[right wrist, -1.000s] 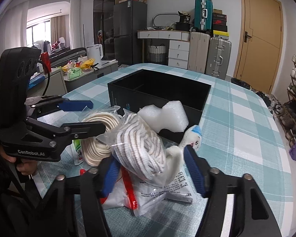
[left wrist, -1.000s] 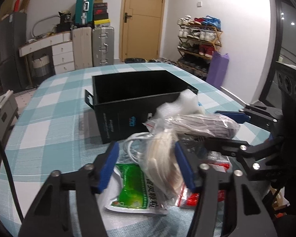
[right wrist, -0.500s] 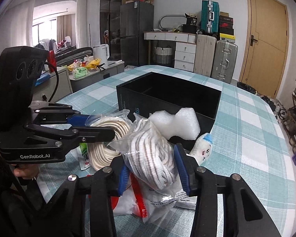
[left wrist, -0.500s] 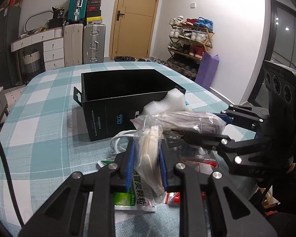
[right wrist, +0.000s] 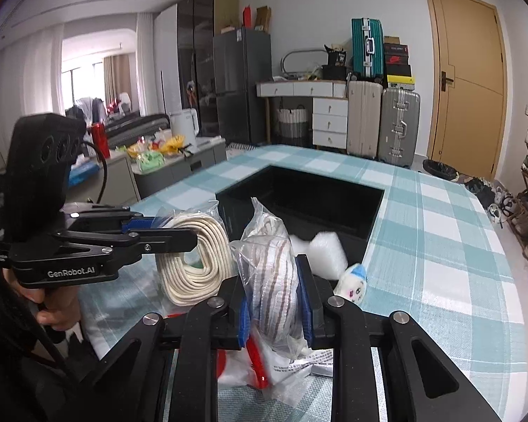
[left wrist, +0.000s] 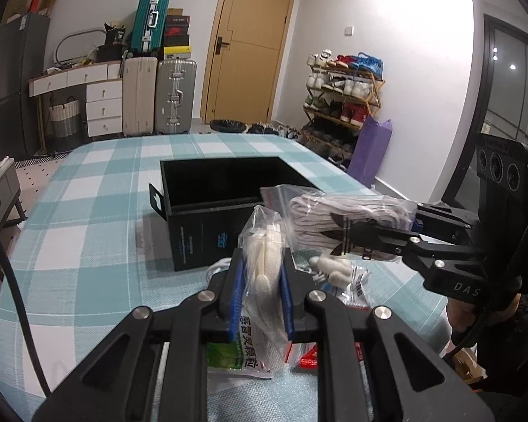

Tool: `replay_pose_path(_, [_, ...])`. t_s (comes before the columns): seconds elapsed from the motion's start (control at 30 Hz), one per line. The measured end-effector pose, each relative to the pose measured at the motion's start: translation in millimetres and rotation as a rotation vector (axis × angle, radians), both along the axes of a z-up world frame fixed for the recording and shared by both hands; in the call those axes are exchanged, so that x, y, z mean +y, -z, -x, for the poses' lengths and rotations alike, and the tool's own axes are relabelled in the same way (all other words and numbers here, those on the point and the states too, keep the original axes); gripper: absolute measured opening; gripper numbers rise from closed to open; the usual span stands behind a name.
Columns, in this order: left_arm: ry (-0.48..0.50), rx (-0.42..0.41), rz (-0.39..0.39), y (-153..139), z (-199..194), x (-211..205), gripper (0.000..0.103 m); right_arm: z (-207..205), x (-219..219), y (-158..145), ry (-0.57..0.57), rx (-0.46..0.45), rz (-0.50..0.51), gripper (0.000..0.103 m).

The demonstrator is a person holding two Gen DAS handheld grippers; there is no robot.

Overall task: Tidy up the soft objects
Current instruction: 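Carry both bags over the black box and release them inside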

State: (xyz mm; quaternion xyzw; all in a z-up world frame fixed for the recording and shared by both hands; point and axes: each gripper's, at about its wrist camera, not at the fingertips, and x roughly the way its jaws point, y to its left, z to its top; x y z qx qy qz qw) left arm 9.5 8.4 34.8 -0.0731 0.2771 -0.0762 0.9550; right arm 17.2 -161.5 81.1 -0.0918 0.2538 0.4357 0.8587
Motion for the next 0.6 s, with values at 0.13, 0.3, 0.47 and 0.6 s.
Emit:
replay_pose_path(0.13, [-0.016,-0.03,-0.002,-12,3,3,0.016,2,-6,-11,0.009,-0.017,-0.032,0.022])
replay_pose_path(0.3, [-0.043,-0.065,-0.016,-25,1,9,0.016,2,-14,-25,0.026,-0.031,-0.064,0.022])
replay_pose_path(0.47, [-0.068,-0.103,-0.021,-39,-9,16,0.016,-4,-15,-36,0.053,-0.04,-0.077,0.022])
replay_pose_path(0.6, [-0.088,-0.121,-0.026,-46,-20,22,0.016,-13,-14,-43,0.075,-0.038,-0.088,0.022])
